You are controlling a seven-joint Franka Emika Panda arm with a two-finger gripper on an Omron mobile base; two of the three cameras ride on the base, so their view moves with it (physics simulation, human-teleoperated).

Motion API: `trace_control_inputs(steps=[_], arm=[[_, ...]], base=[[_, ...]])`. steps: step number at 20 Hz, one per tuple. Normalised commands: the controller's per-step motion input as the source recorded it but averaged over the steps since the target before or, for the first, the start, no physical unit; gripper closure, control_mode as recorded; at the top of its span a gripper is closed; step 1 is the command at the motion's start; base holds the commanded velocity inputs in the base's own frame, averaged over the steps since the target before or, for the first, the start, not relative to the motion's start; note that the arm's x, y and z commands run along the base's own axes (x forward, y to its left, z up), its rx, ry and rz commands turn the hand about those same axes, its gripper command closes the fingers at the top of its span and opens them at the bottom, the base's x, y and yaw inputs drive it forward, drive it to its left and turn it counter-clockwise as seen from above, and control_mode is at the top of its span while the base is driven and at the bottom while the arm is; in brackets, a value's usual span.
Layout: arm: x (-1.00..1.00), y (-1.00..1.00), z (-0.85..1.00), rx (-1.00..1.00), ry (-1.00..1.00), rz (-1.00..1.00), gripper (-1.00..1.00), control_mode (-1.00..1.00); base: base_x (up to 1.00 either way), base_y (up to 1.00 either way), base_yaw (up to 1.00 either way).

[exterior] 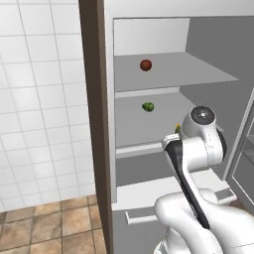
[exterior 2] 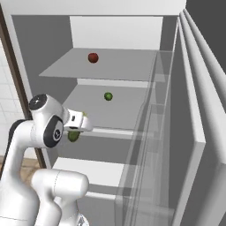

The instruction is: Place the cucumber in the correct fridge rack based on whether it is a fruit or vegetable. Finally, close the fridge door.

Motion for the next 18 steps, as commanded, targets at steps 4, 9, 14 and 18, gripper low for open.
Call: trace_control_inputs(steps=[4, 9, 14, 18], arm=[[0.83, 0.0, 0.02, 0.0, -0.08, 0.02, 1.0, -1.0], [0.69, 0.0, -0.04, 0.0, 0.0, 0.04, 1.0, -1.0], [0.63, -0.02, -0.03, 0.0, 0.0, 0.08, 1.0, -1.0], [0.47, -0.02, -0.07, 0.0, 0.0, 0.08, 1.0, -1.0]], base=[[0.0, 0.0, 0.0], [0.0, 0.0, 0.0], [0.0, 0.0, 0.0], [0.0, 0.0, 0.0]])
